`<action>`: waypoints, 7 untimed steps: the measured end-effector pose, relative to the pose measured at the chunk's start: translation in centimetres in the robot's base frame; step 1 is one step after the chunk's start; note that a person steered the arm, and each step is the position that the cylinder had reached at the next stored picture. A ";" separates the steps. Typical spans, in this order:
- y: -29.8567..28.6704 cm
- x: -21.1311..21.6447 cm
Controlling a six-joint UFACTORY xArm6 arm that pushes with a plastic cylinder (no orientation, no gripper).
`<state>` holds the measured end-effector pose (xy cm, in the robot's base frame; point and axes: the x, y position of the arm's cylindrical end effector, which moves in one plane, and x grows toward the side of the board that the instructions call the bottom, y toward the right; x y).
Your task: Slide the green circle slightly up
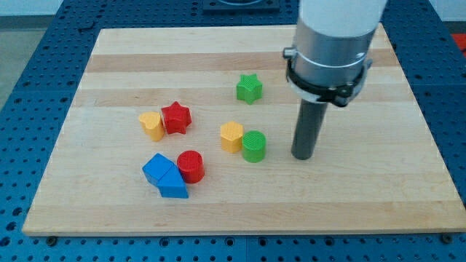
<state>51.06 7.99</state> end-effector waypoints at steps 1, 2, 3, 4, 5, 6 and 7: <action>-1.4 1.0; -1.6 1.1; -3.2 2.4; -4.9 3.8; -6.4 4.0; -7.9 2.9; -8.1 0.9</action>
<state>51.96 -0.14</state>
